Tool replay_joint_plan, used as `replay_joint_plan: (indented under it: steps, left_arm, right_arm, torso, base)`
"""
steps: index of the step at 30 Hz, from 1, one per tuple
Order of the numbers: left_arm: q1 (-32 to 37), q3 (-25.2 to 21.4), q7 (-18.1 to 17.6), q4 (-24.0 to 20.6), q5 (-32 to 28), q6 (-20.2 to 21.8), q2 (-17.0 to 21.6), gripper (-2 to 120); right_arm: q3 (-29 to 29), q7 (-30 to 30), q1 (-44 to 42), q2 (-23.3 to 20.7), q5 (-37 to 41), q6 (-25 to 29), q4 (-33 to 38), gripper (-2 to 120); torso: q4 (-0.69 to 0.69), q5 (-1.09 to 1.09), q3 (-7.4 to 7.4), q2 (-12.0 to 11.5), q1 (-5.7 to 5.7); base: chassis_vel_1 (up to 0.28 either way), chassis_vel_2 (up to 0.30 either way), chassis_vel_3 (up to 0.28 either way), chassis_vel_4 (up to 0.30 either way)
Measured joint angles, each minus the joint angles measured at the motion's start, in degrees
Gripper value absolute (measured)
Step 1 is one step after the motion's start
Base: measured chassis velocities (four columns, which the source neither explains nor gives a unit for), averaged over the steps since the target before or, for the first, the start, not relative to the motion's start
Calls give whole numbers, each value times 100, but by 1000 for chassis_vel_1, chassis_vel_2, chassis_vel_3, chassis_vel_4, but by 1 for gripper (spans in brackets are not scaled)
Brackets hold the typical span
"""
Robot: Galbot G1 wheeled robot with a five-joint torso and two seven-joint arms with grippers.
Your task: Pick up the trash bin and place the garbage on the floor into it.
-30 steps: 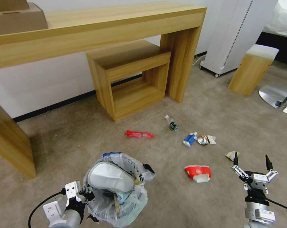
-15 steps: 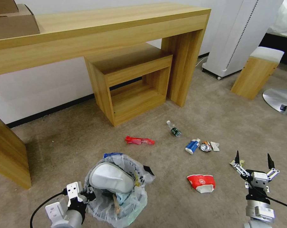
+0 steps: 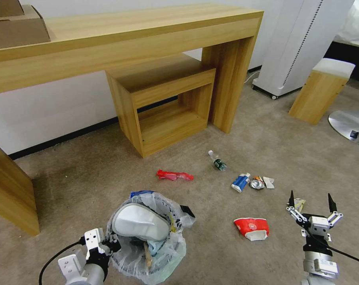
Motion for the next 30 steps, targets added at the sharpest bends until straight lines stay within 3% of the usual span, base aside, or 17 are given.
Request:
replay_joint_plan:
  steps: [17,30]
  left_arm:
    - [106,139,36,-12,213,6,-65,0]
    - [96,248,24,81,315,-13,-80,0]
  right_arm:
    - [-7,-51,47,84,-21,83,-96,100]
    - [-56,27,80,105,-90,106,-158,100]
  torso:
    - [0,1,1,0,0]
    - [0,1,1,0,1]
  base:
    - [22,22,-30,-22]
    - [216,215,-205,-210]
